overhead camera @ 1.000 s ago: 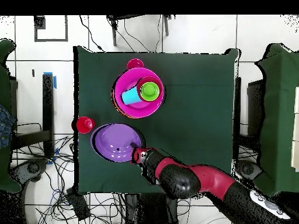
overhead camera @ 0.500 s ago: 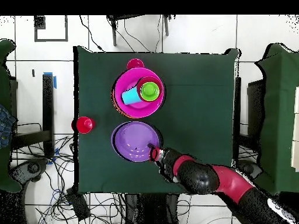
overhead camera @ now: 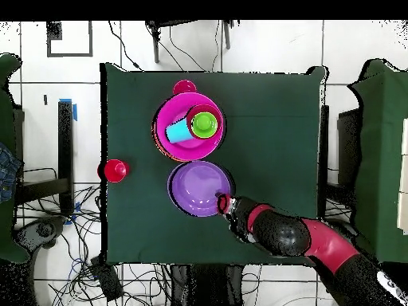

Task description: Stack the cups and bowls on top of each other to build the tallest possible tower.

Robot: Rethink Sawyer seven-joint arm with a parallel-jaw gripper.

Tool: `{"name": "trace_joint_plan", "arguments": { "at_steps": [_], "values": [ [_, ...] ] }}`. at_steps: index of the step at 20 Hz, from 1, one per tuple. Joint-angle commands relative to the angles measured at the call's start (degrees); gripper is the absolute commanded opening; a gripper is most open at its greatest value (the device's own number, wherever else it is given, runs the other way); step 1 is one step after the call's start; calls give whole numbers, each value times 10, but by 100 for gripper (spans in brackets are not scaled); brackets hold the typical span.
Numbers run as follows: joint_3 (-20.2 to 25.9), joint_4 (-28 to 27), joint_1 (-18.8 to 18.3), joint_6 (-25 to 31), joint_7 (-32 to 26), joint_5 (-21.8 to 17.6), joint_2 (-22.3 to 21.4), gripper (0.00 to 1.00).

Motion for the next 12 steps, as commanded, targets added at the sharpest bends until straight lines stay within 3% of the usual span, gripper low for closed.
{"name": "trace_joint_plan", "arguments": {
  "at_steps": [1, 12],
  "values": [
    [-46, -74, 42, 72, 27, 16, 23, 0],
    [-25, -122, 39, 100, 2, 31, 83, 0]
  ]
}}
